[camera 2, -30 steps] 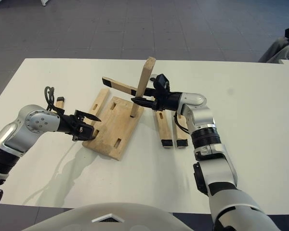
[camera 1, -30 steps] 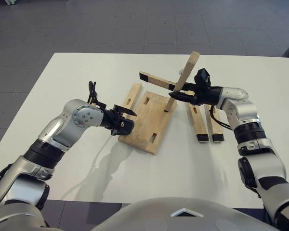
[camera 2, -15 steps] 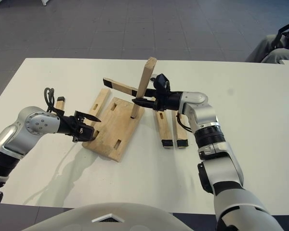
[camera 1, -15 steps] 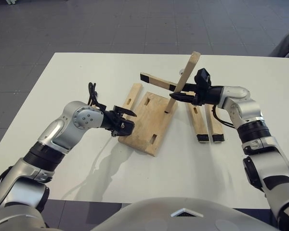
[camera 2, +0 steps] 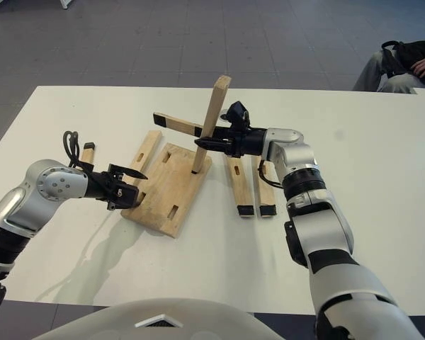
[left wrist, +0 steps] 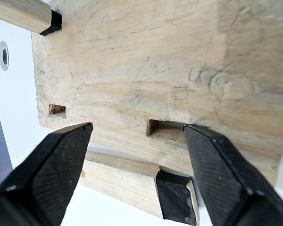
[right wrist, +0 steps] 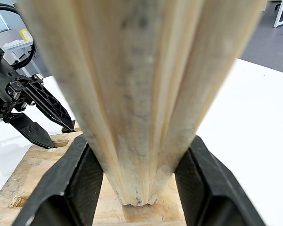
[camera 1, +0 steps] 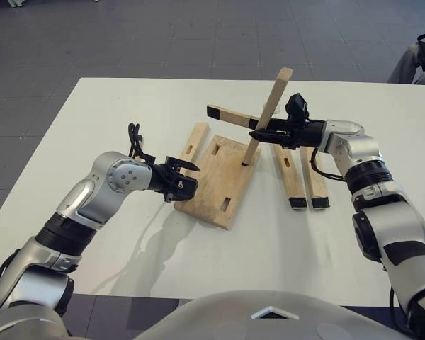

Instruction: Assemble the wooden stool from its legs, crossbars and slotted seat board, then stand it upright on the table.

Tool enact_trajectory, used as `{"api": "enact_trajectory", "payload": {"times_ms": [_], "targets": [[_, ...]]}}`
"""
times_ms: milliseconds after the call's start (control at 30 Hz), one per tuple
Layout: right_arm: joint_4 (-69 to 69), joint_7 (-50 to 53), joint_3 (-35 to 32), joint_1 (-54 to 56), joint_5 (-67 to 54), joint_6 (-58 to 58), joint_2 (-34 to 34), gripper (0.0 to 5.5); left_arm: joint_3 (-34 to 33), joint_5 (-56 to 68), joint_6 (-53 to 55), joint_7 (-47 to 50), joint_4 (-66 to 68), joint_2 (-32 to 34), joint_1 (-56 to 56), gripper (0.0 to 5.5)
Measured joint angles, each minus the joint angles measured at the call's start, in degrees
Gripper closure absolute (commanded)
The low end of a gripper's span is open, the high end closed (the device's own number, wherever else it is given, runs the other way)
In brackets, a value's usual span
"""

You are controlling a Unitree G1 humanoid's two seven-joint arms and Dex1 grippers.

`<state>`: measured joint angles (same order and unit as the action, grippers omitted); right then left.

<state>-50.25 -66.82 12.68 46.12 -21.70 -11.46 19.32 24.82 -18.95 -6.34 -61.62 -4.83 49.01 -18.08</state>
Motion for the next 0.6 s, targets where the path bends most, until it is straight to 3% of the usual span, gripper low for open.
{"api": "enact_trajectory", "payload": {"times_ms": [100,333,600], "targets": [[-0.03,-0.48,-0.03,0.00,0.02,0.02,0.17,3.47,-0.21,-0.12,0.09,0.00,-0.14,-0.10,0.28,1.91],[-2.25,-0.24,2.41,-5.90,7.65,-3.67,0.41,2.13,-0.34,-0.46,0.54,0.65,-0.86,-1.39,1.04,1.91],[9.17,1.37,-4.02,-5.53,5.98,-9.34,1.54,0.83,-0.41,-1.00,3.78,2.30,-4.16,-2.83,2.93,1.91]]}}
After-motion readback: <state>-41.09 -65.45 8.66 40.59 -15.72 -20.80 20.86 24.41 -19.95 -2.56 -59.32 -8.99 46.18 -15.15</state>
